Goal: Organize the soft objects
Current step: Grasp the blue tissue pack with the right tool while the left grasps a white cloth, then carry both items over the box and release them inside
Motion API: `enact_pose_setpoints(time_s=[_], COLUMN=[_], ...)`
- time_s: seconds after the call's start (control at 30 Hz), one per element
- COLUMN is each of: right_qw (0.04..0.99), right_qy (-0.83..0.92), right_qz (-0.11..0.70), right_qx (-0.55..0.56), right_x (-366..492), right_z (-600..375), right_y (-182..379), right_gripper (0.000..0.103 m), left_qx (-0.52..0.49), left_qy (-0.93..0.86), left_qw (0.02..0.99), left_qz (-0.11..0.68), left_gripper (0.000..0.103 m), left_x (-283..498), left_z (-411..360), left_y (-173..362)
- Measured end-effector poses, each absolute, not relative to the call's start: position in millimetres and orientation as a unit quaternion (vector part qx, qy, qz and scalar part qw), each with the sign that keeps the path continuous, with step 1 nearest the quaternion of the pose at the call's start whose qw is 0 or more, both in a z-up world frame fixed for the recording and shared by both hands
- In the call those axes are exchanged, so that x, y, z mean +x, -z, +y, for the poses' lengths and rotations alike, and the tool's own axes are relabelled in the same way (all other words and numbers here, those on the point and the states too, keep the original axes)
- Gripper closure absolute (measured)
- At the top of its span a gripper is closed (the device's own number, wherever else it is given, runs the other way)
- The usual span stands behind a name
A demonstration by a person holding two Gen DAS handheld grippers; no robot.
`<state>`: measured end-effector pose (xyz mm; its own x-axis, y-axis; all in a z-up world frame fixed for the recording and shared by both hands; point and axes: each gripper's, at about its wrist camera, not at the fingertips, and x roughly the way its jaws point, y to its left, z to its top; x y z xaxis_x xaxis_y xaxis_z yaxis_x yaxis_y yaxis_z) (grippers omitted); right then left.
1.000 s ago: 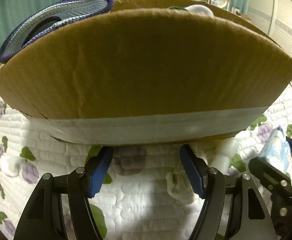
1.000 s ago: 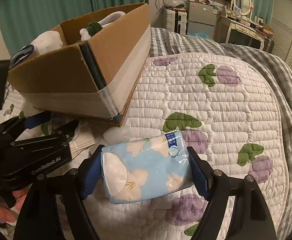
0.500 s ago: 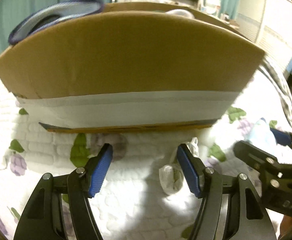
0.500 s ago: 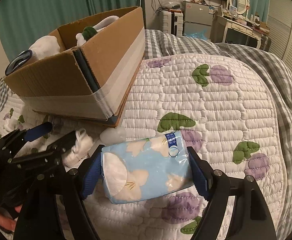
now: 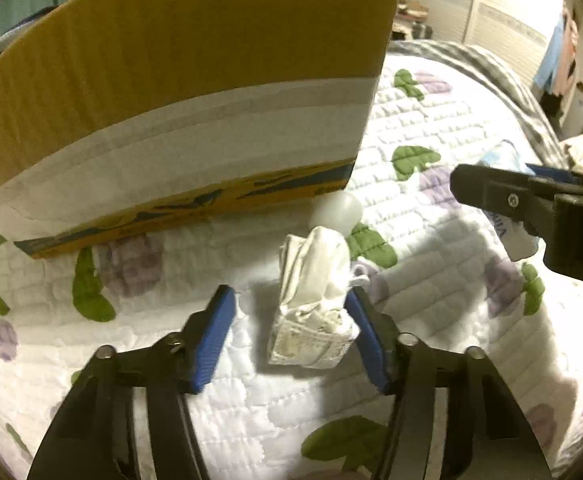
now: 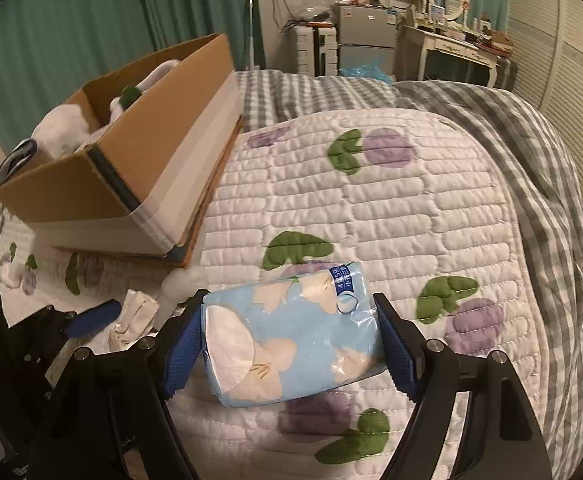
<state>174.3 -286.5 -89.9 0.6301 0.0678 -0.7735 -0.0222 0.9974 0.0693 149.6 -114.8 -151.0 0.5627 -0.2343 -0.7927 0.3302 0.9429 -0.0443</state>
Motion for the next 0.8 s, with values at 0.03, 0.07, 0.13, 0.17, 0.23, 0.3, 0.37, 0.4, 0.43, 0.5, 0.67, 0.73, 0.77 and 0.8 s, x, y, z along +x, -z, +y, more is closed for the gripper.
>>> enact_pose_setpoints(time_s=[0.03, 0.07, 0.13, 0.17, 0.23, 0.3, 0.37, 0.4, 0.43, 0.5, 0.67, 0.73, 0.77, 0.8], right_qw=[0.903, 0.903, 0.904, 0.904, 0.903, 0.902, 0.903, 0.903, 0.904, 0.906, 0.912, 0.917, 0.919, 0.921], right_qy=[-0.023, -0.02, -0.015, -0.014, -0.015, -0.016, -0.018, -0.018, -0.019, -0.021, -0.024, -0.024, -0.025, -0.026], right_qz=[0.428, 0.427, 0.426, 0.427, 0.429, 0.43, 0.43, 0.429, 0.427, 0.422, 0.404, 0.392, 0.388, 0.384], right_qx=[0.029, 0.029, 0.028, 0.028, 0.029, 0.025, 0.024, 0.024, 0.025, 0.036, 0.066, 0.064, 0.061, 0.06], right_x=[173.8, 173.6, 173.6, 173.5, 173.8, 172.6, 171.7, 171.4, 170.1, 165.8, 146.1, 136.1, 132.2, 128.3], right_z=[-289.4, -291.0, -293.5, -294.3, -294.2, -292.7, -291.7, -291.3, -291.3, -292.9, -295.1, -291.8, -290.3, -289.2], right_y=[89.0, 88.5, 88.5, 88.6, 90.2, 90.9, 92.0, 92.4, 91.9, 90.8, 79.6, 70.3, 65.8, 61.2], right_gripper=[0.025, 0.025, 0.025, 0.025, 0.025, 0.025, 0.025, 0.025, 0.025, 0.025, 0.025, 0.025, 0.025, 0.025], left_qx=[0.05, 0.045, 0.044, 0.046, 0.05, 0.053, 0.053, 0.052, 0.051, 0.049, 0.04, 0.04, 0.041, 0.041], left_qy=[0.164, 0.171, 0.175, 0.175, 0.177, 0.177, 0.177, 0.176, 0.173, 0.168, 0.156, 0.154, 0.153, 0.152], left_qw=[0.882, 0.88, 0.882, 0.883, 0.884, 0.885, 0.887, 0.887, 0.889, 0.891, 0.904, 0.91, 0.913, 0.916], left_qz=[0.439, 0.44, 0.436, 0.433, 0.429, 0.427, 0.424, 0.423, 0.421, 0.419, 0.397, 0.382, 0.375, 0.369], left_gripper=[0.064, 0.067, 0.073, 0.073, 0.074, 0.074, 0.074, 0.074, 0.074, 0.074, 0.074, 0.074, 0.074, 0.074], left_x=[150.5, 152.2, 157.3, 157.3, 155.5, 149.9, 145.8, 147.1, 142.5, 138.1, 126.4, 117.7, 113.7, 110.3], left_z=[-113.4, -112.0, -116.4, -114.7, -108.9, -118.0, -118.6, -118.7, -114.3, -110.0, -102.9, -94.2, -90.3, -88.6], left_y=[150.7, 150.4, 145.3, 144.5, 143.6, 137.2, 134.1, 129.1, 124.5, 113.3, 72.4, 53.4, 44.3, 37.1])
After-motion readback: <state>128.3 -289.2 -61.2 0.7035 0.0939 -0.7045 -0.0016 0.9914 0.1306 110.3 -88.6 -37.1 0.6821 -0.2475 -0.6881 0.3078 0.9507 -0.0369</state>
